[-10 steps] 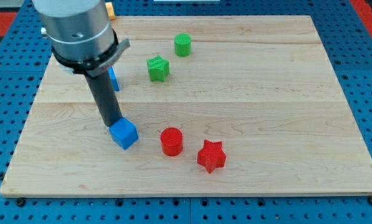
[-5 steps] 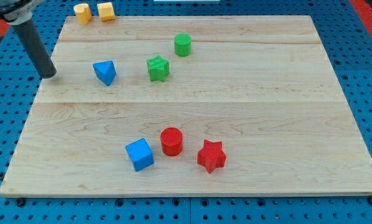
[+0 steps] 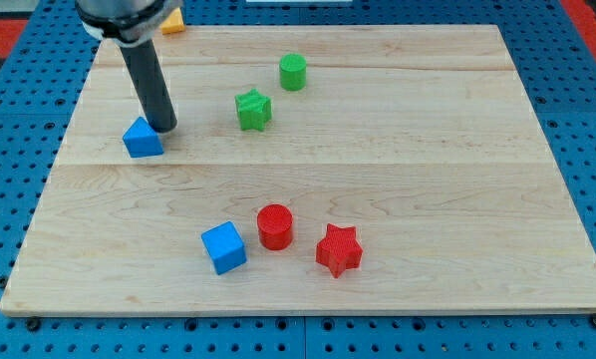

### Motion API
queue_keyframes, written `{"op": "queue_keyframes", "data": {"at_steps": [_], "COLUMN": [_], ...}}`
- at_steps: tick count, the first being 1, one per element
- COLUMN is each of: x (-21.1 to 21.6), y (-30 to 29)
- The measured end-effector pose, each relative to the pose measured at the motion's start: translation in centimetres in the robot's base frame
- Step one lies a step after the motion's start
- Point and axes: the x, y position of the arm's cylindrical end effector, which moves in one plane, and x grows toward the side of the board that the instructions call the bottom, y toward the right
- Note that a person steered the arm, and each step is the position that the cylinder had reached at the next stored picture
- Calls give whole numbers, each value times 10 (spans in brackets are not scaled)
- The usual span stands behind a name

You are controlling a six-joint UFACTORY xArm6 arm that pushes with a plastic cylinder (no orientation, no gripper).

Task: Push the blue triangle into the blue cube

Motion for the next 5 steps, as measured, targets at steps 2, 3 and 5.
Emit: {"op": "queue_keyframes", "data": {"at_steps": [2,3,5], "x": [49,88,99], "y": [-16,27,58]}}
